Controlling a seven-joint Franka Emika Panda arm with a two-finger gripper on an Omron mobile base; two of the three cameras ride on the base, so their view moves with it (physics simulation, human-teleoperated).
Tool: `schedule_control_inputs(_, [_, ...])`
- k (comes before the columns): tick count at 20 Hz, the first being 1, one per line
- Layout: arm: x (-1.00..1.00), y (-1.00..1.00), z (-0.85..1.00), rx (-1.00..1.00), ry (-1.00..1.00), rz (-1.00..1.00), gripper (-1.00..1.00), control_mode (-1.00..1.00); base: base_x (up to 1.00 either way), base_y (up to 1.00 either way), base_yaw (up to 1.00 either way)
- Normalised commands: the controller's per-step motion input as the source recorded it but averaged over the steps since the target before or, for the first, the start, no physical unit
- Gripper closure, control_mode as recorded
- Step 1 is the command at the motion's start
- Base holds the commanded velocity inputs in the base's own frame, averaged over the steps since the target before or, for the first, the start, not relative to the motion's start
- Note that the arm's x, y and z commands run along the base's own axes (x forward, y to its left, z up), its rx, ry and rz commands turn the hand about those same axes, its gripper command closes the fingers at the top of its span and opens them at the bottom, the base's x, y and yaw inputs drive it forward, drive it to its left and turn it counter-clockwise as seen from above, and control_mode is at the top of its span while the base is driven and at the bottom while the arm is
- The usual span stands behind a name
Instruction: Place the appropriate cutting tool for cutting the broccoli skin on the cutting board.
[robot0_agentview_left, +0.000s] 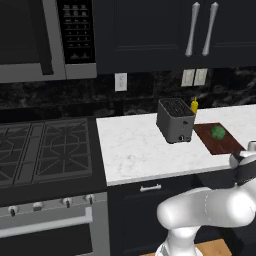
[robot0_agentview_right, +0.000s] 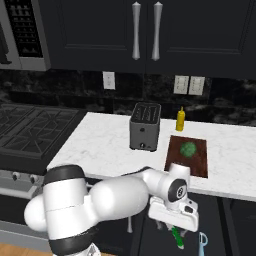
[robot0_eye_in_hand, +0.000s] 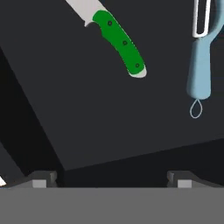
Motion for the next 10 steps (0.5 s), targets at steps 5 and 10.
schedule_control_inputs(5, [0.01,-0.18,-0.2,-0.23,-0.05,0.0,-1.0,-1.0,0.0,0.0,0.0])
schedule_control_inputs(10, [0.05,-0.16,-0.23,-0.08,-0.08,0.04,-1.0,-1.0,0.0,0.0,0.0])
